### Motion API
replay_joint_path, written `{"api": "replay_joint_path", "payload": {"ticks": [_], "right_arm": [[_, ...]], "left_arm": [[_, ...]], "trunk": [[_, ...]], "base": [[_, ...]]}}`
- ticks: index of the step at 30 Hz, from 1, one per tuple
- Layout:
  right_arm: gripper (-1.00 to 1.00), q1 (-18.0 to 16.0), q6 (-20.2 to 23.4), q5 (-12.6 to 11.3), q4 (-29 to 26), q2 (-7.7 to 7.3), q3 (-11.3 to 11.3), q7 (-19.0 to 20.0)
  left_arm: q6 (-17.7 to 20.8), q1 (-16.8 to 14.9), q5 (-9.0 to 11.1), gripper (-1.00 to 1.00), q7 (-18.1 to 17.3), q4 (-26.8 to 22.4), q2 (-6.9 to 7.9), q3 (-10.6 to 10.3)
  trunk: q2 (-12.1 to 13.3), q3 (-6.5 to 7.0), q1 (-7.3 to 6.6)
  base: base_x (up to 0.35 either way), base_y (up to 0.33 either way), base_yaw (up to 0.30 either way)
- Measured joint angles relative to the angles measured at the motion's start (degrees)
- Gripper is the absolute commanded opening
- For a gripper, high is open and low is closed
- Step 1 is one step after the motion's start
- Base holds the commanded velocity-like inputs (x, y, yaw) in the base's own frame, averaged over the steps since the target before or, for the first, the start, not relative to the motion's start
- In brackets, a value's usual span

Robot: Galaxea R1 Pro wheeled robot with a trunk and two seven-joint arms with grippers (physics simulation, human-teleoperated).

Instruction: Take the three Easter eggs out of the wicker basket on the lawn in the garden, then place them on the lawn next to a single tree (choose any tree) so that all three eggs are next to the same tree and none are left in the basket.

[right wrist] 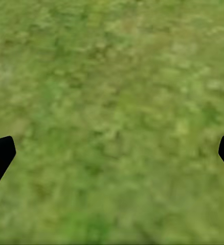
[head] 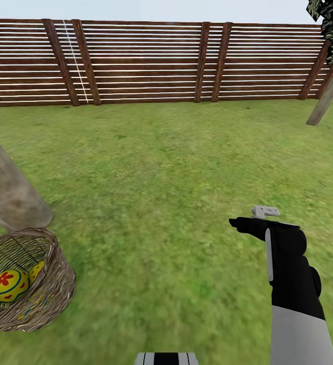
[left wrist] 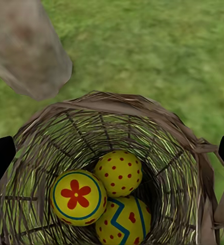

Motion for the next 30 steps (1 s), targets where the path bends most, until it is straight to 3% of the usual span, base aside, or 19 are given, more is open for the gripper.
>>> {"api": "replay_joint_path", "payload": {"ticks": [26, 30], "right_arm": [[1.0, 0.0, 0.0, 0.0, 0.1, 0.18, 0.1, 0.0], [1.0, 0.0, 0.0, 0.2, 0.1, 1.23, 2.7, -0.5]], "left_arm": [[0.0, 0.3, 0.0, 1.0, 0.0, 0.1, 0.0, 0.0], [0.0, 0.3, 0.0, 1.0, 0.0, 0.1, 0.0, 0.0]], "trunk": [[0.0, 0.0, 0.0], [0.0, 0.0, 0.0]], "base": [[-0.002, 0.053, 0.0], [0.0, 0.003, 0.0]]}}
